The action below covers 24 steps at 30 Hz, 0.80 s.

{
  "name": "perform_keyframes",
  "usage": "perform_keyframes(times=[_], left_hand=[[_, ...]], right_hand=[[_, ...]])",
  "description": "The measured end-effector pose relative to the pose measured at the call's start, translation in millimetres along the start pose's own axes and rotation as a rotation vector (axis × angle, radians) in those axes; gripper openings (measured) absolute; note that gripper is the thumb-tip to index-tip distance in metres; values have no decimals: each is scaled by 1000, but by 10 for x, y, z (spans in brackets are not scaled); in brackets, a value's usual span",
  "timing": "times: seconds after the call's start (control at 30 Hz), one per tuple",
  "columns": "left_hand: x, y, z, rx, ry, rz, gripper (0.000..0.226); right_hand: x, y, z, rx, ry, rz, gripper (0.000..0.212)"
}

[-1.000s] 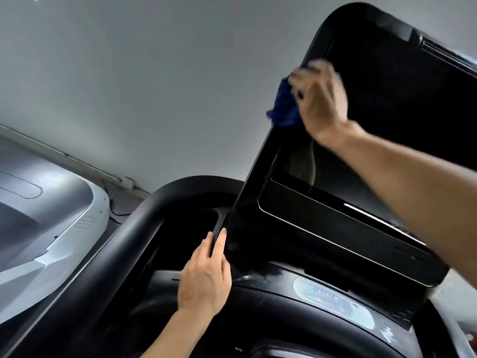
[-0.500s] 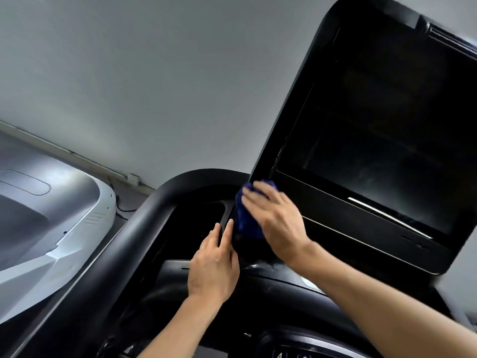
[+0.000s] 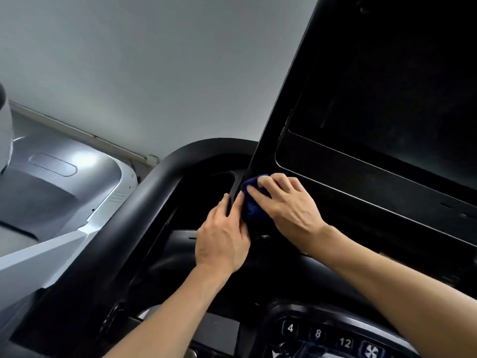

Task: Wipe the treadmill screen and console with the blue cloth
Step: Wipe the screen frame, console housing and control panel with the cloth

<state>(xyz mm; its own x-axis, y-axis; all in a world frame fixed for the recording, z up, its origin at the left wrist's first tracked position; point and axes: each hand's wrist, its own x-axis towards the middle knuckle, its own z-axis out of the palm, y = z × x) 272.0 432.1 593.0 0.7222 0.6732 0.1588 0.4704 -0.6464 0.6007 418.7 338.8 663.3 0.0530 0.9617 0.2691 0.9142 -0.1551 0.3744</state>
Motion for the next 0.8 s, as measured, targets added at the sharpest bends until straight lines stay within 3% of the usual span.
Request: perform_keyframes(times=[0.2, 0.4, 0.57, 0.8], left_hand=[[-12, 11, 25, -8, 28, -5, 56], [5, -16, 36, 8, 34, 1, 61], [-11, 16, 44, 6, 55, -9, 55], [-5, -13, 33, 5, 37, -1, 61]], right_hand=[[-504, 119, -124, 4, -31, 130, 49], [-69, -137, 70, 82, 16, 177, 50], [-334, -66, 2, 104, 24, 252, 50], [-68, -143, 49, 91, -14, 185, 50]])
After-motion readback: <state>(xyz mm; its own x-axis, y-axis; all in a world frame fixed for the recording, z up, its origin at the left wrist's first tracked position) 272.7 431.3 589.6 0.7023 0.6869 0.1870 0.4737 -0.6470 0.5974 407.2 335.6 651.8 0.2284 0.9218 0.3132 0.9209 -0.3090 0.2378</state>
